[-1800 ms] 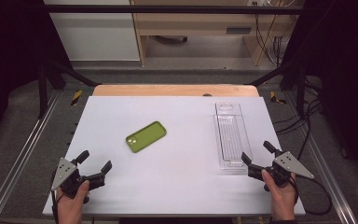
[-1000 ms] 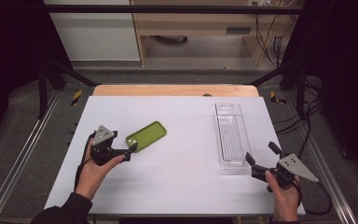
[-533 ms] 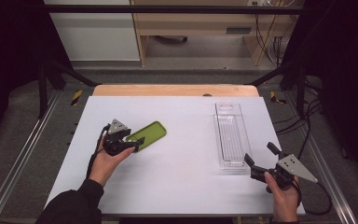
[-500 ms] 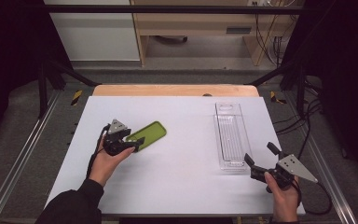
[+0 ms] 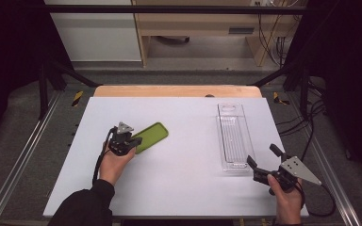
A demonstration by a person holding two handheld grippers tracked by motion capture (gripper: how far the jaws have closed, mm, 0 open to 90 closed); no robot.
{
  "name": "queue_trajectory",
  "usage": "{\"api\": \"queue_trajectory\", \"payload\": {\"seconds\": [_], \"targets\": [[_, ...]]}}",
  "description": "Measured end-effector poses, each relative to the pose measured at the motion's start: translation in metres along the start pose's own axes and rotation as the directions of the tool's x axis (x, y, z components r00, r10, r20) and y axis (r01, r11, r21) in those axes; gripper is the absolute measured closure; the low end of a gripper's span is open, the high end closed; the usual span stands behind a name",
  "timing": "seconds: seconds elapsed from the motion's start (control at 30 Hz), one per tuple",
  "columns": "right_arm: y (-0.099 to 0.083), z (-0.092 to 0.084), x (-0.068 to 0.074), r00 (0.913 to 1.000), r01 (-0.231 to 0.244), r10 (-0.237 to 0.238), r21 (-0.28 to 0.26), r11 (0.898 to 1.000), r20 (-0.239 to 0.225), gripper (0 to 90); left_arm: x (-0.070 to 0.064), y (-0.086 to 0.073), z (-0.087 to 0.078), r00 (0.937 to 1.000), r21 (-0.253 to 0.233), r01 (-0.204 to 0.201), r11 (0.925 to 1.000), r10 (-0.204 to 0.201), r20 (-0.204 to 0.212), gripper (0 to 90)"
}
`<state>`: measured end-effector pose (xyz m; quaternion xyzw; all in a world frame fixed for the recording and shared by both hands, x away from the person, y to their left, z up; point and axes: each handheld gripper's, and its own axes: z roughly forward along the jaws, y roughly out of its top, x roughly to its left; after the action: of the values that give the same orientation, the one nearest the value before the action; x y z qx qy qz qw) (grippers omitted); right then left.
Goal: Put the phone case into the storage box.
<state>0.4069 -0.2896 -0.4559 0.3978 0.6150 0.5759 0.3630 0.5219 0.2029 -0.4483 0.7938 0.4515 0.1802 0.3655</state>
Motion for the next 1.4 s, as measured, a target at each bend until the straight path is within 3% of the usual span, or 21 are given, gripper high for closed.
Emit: {"api": "queue_trajectory", "payload": {"seconds": [0.17,0.2,0.47,0.53,0.6,0.73,0.97,1.4], "targets": [[0.0,-0.001,-0.002,1.0,-0.001,0.001,0.002,1.0,0.006,5.0,-0.002,-0.002,0.008,1.0,0.044,0.0,0.999,0.0,0.002,90.0],[0.0,-0.002,-0.003,0.9999,-0.006,0.006,-0.004,1.0,0.009,5.0,-0.002,-0.004,0.013,0.9999,0.072,-0.002,0.9974,0.003,-0.016,90.0],[-0.001,-0.003,-0.006,0.9998,-0.02,0.02,-0.008,1.0,0.009,5.1,0.003,-0.009,0.015,0.9994,0.129,0.02,0.9914,-0.017,-0.03,90.0],[-0.002,-0.002,-0.008,0.9998,-0.016,0.016,-0.005,1.0,0.007,5.1,0.004,-0.012,0.01,0.9994,0.144,0.022,0.9893,-0.018,-0.028,90.0],[-0.002,-0.002,-0.008,0.9999,-0.016,0.016,0.001,1.0,0.006,5.1,0.006,-0.019,-0.001,0.9996,0.165,0.025,0.986,-0.027,0.009,90.0],[-0.003,-0.004,-0.008,0.9999,-0.013,0.013,0.005,1.0,0.011,5.2,0.004,-0.034,-0.018,0.999,0.183,0.005,0.983,-0.013,0.043,90.0],[-0.003,-0.005,-0.007,0.9998,-0.001,0.001,0.009,1.0,0.022,5.3,-0.002,-0.057,-0.044,0.9967,0.191,-0.037,0.981,0.022,0.079,90.0],[-0.005,-0.004,-0.007,0.9995,0.007,-0.008,0.027,1.0,0.029,5.3,-0.003,-0.086,-0.078,0.9901,0.213,-0.067,0.9748,0.038,0.135,90.0]]}}
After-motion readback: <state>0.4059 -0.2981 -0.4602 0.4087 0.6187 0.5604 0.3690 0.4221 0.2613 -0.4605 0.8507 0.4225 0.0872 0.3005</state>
